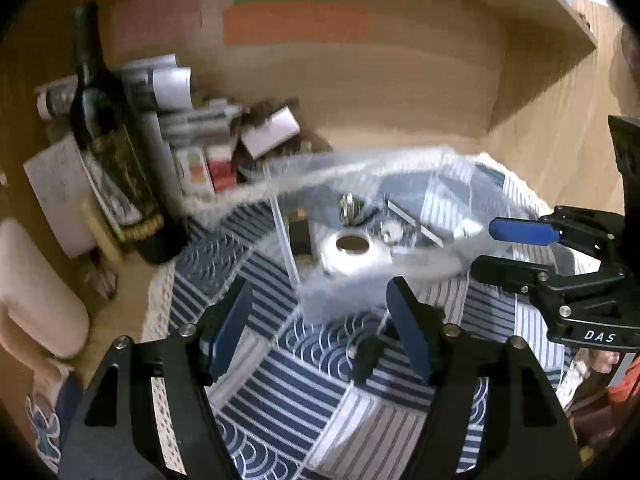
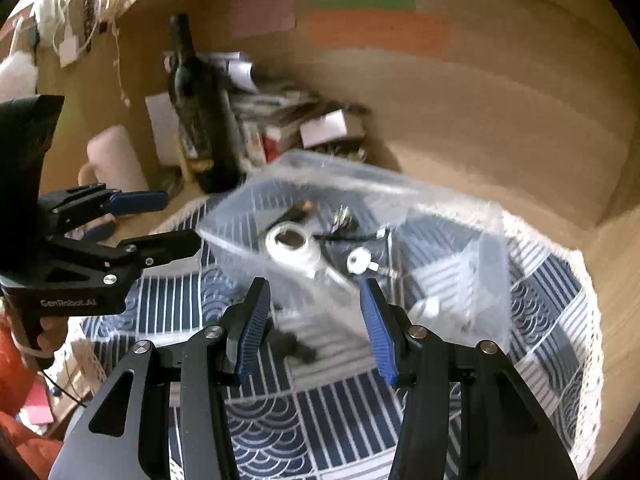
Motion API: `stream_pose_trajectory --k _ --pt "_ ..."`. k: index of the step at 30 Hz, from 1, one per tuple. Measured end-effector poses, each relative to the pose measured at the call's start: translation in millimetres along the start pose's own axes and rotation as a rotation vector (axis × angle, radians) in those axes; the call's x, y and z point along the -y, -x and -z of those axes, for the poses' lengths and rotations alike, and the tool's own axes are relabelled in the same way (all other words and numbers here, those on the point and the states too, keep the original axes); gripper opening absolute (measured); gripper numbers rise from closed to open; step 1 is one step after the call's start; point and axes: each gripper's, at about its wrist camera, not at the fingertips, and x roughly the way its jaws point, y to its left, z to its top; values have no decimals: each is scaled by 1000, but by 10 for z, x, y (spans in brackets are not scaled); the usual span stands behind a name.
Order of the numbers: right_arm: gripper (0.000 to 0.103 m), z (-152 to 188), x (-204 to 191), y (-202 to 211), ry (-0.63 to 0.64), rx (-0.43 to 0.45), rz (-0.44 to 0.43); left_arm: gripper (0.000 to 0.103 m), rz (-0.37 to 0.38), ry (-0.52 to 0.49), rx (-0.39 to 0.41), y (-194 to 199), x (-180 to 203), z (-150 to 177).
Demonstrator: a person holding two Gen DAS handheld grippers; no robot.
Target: Organize rigid objects
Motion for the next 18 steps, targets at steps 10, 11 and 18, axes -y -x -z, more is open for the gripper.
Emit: stream_pose_trajectory --k 10,11,18 --pt "44 234 -151 -523 43 -166 -32 62 45 33 -146 -258 -27 425" --pt "44 234 -161 -566 44 -178 -39 60 47 30 -158 -282 -19 449" --pt "24 262 -116 -704 7 -219 -82 58 79 -3 -170 -369 129 471"
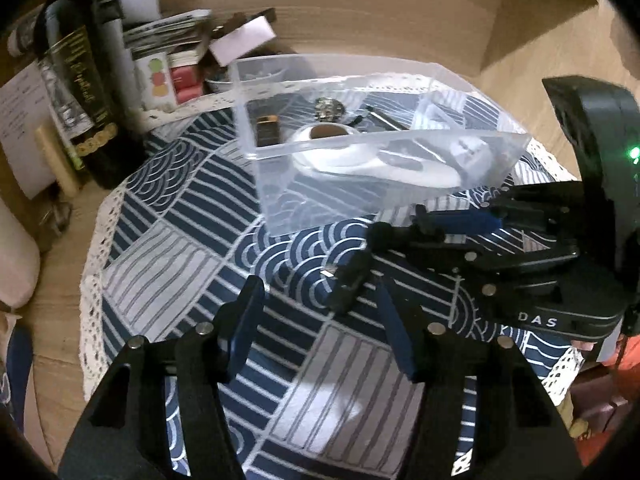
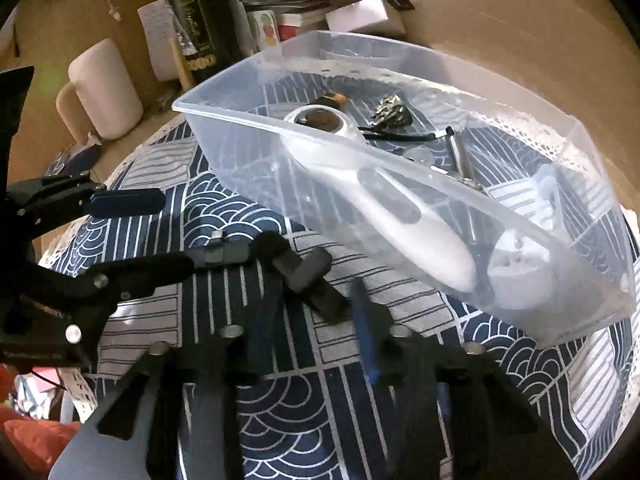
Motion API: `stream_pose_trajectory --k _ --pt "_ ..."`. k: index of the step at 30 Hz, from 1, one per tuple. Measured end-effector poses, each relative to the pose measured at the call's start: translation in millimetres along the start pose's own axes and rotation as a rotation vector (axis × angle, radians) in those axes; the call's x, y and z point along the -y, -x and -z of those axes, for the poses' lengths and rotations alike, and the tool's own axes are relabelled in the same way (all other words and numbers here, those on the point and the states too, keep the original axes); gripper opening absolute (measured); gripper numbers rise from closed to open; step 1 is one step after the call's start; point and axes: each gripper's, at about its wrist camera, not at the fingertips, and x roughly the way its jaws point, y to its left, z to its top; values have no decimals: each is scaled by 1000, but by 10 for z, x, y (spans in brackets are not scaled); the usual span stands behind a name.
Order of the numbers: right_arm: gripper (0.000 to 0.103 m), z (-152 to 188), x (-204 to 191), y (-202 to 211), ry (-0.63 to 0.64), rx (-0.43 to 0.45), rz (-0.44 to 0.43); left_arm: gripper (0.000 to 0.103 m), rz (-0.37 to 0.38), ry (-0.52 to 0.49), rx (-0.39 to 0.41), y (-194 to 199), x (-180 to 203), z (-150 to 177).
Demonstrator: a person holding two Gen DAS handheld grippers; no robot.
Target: Organize rigid objects
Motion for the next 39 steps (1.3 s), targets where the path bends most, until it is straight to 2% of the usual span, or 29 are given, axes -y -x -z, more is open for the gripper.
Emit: stream_pose_trajectory --k 4,8,9,10,17,26,39 --pt "19 59 -14 126 2 31 14 52 23 -30 -22 -108 96 -51" --pt "14 112 -64 250 21 63 35 35 12 -48 -44 -246 168 -74" --pt "14 120 -74 276 25 71 45 29 3 -57 -35 -243 183 -69" --pt "14 123 -83 297 31 77 53 19 5 -66 -32 -233 198 -62" --pt "9 183 -79 500 22 123 53 19 9 -37 4 -83 180 -30" --pt "9 200 -94 947 10 231 70 19 -1 -24 128 362 208 -187" --pt "9 -90 130 1478 -22 410 160 19 -25 -34 259 664 237 -605"
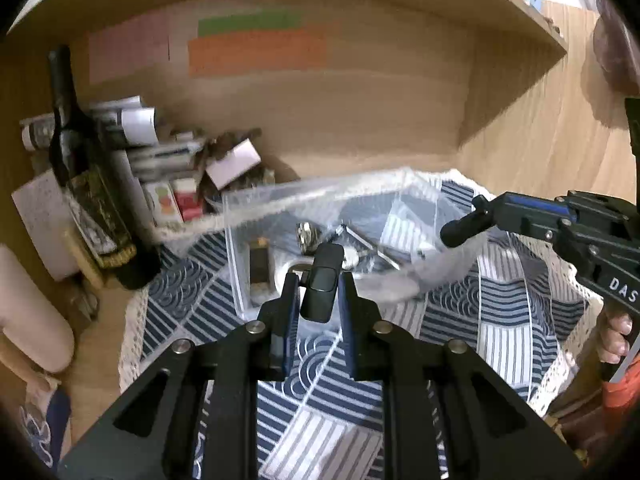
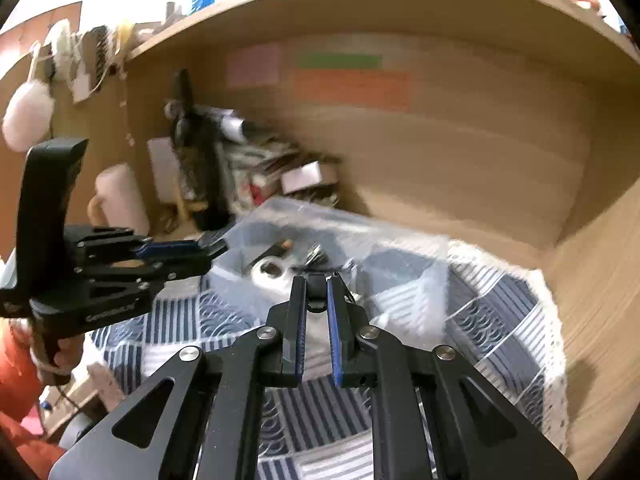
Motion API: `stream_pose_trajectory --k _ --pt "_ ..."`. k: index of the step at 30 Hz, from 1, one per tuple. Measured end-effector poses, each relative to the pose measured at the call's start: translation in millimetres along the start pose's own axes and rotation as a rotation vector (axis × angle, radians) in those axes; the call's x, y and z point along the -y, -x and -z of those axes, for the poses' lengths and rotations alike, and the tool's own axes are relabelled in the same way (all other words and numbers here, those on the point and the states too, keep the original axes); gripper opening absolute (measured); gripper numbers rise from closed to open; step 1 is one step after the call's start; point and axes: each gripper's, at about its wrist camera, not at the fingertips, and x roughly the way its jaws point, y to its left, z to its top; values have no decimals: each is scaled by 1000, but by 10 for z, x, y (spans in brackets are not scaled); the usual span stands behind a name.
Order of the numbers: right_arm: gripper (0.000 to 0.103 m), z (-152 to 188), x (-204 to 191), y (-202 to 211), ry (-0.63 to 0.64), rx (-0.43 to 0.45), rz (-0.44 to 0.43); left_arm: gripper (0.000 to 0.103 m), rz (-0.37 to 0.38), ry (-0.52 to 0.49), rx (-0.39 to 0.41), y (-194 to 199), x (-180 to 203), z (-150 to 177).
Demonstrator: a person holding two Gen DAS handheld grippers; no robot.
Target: Organize rigid objects
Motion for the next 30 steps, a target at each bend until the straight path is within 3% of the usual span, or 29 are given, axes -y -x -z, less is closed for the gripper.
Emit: stream_pose_trajectory --k 7,20,30 --pt "9 -115 196 -204 -31 7 54 19 6 9 -2 -195 -11 -226" --pt "9 -54 372 -997 -14 -114 110 19 42 23 -145 -927 8 -346" --pt "9 52 337 -1285 -4 -207 93 19 48 20 -206 -1225 34 -319"
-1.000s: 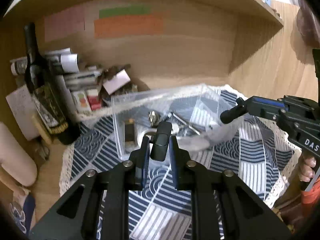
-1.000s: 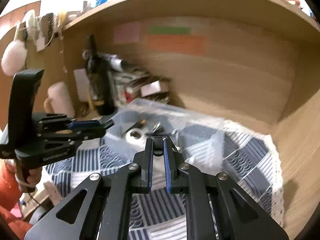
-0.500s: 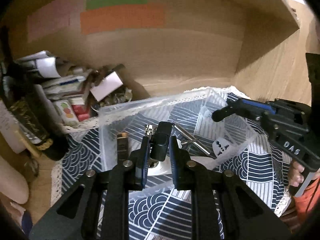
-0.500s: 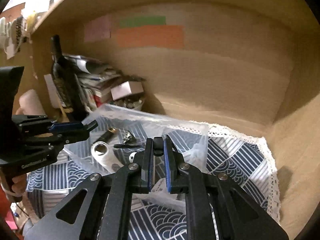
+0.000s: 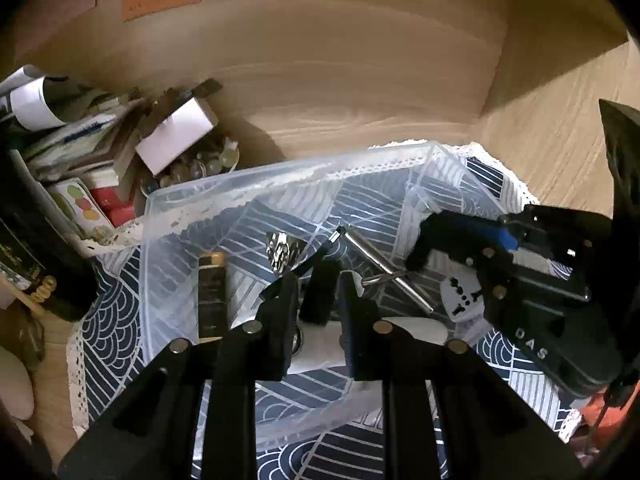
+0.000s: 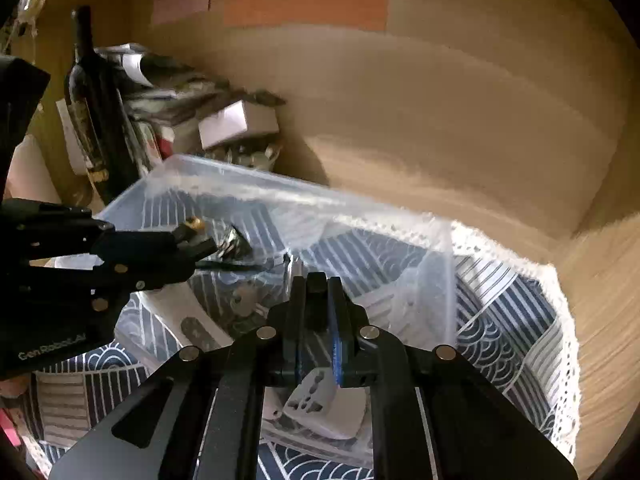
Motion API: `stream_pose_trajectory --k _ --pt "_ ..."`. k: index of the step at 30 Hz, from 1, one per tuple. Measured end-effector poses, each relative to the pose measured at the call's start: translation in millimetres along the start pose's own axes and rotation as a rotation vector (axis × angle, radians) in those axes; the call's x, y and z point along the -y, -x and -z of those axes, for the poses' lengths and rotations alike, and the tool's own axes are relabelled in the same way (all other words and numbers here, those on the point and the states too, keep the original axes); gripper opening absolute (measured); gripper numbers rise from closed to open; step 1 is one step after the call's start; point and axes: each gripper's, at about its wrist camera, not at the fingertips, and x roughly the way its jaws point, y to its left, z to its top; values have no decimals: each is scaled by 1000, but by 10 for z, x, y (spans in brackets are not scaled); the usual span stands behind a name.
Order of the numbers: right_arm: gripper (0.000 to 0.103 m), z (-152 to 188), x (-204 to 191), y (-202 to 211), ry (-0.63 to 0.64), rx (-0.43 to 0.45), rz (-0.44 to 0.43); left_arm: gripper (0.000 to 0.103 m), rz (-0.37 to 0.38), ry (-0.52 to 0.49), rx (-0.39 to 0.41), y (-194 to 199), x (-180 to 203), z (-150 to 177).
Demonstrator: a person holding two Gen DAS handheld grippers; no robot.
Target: Organize rigid objects
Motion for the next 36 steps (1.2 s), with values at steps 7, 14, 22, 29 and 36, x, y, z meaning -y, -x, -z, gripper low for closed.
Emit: stream_pose_trajectory --k 7,14,22,29,36 --pt "27 4 3 168 -20 13 -15 34 -20 -10 39 148 23 11" --pt "43 -48 -21 668 -38 123 -28 57 -45 -12 161 650 57 67" --pt "63 39 -89 1323 -61 269 -53 78 -71 -10 325 1313 188 220" --pt "86 247 -170 1842 -78 403 -46 99 -95 5 466 1858 320 471" --pt "95 383 -318 2064 -58 461 -25 102 -92 6 531 2146 403 671"
